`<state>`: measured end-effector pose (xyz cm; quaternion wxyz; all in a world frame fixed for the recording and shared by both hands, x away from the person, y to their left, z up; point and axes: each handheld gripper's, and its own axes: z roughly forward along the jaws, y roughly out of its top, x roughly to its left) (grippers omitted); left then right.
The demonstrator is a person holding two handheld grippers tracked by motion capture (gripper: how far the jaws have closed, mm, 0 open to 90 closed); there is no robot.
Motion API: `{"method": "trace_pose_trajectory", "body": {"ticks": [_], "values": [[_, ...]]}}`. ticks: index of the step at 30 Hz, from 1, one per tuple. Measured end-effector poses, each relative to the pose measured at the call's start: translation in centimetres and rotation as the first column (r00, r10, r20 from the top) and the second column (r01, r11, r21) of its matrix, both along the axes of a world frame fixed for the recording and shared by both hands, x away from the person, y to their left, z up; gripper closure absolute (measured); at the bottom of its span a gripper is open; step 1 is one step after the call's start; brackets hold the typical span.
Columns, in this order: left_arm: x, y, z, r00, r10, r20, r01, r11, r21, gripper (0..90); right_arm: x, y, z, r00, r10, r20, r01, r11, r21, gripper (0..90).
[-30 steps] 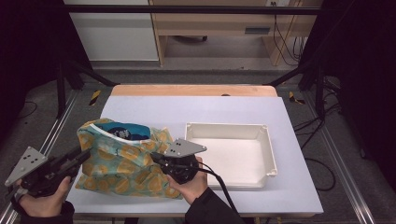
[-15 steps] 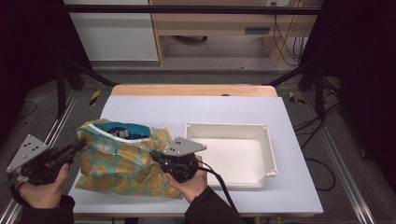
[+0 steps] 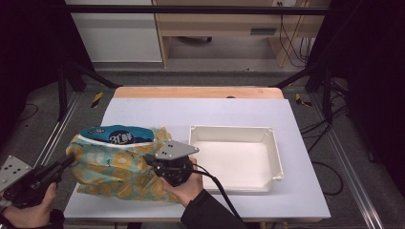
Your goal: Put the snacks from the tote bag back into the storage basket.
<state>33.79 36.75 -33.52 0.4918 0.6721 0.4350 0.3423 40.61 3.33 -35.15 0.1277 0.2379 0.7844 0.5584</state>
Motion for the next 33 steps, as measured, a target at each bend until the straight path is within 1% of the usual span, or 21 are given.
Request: {"method": "trace_pose_trajectory", "body": {"ticks": [2, 3, 4, 5, 8, 11, 17, 21, 26, 27, 28, 30, 31, 32, 33], "values": [[-0.1, 0.0, -0.2, 1.0000, -0.002, -0.002, 0.002, 1.0000, -0.003, 90.0, 0.0, -0.3, -0.3, 1.0000, -0.001, -0.005, 0.001, 1.000, 0.003, 90.0], [-0.1, -0.1, -0.5, 0.9999, -0.010, -0.009, 0.010, 0.9999, -0.010, 90.0, -0.1, -0.5, -0.4, 1.0000, -0.003, -0.009, 0.003, 1.000, 0.003, 90.0], [-0.1, -0.1, -0.5, 0.9999, -0.010, -0.009, 0.010, 0.9999, -0.010, 90.0, -0.1, -0.6, -0.5, 0.9999, -0.004, -0.010, 0.004, 1.000, 0.004, 90.0], [-0.1, -0.1, -0.7, 0.9997, -0.021, -0.010, 0.021, 0.9996, -0.019, 90.0, -0.1, -0.8, -0.6, 0.9999, -0.006, -0.014, 0.006, 1.000, 0.004, 90.0], [-0.1, -0.3, -1.0, 0.9996, -0.024, -0.016, 0.024, 0.9996, -0.012, 90.0, -0.1, -1.1, -0.9, 0.9997, -0.010, -0.020, 0.011, 1.000, 0.008, 90.0], [0.0, -0.5, -1.8, 0.9989, -0.031, -0.035, 0.031, 0.9995, -0.010, 90.0, -0.2, -1.3, -1.4, 0.9994, -0.015, -0.030, 0.016, 1.000, 0.008, 90.0], [0.1, -0.7, -3.1, 0.9967, -0.033, -0.074, 0.032, 0.9994, -0.012, 90.0, -0.1, -1.3, -3.0, 0.9978, -0.023, -0.062, 0.023, 1.000, 0.001, 90.0], [0.2, -0.9, -4.0, 0.9941, -0.040, -0.101, 0.041, 0.9992, 0.000, 90.0, -0.2, -1.4, -3.9, 0.9961, -0.031, -0.082, 0.031, 1.000, 0.001, 90.0], [0.2, -1.0, -4.6, 0.9919, -0.041, -0.120, 0.042, 0.9991, 0.004, 90.0, -0.2, -1.5, -4.6, 0.9948, -0.033, -0.097, 0.033, 0.999, -0.003, 90.0], [0.3, -1.0, -4.9, 0.9904, -0.042, -0.132, 0.044, 0.9989, 0.016, 90.0, -0.3, -1.5, -5.0, 0.9939, -0.035, -0.105, 0.035, 0.999, -0.005, 90.0], [0.3, -1.0, -4.9, 0.9904, -0.042, -0.132, 0.044, 0.9989, 0.016, 90.0, -0.3, -1.5, -5.0, 0.9939, -0.035, -0.105, 0.035, 0.999, -0.005, 90.0], [0.4, -1.1, -5.3, 0.9891, -0.040, -0.142, 0.043, 0.9990, 0.016, 90.0, -0.4, -1.4, -5.6, 0.9930, -0.035, -0.112, 0.034, 0.999, -0.011, 90.0], [0.4, -1.1, -5.7, 0.9872, -0.041, -0.154, 0.044, 0.9989, 0.016, 90.0, -0.4, -1.4, -5.8, 0.9925, -0.037, -0.116, 0.036, 0.999, -0.014, 90.0], [0.4, -1.1, -5.7, 0.9872, -0.041, -0.154, 0.044, 0.9989, 0.016, 90.0, -0.4, -1.4, -6.0, 0.9922, -0.039, -0.119, 0.037, 0.999, -0.015, 90.0], [0.5, -1.2, -6.0, 0.9849, -0.043, -0.167, 0.047, 0.9987, 0.020, 90.0, -0.5, -1.4, -6.2, 0.9914, -0.038, -0.125, 0.037, 0.999, -0.014, 90.0]]}}
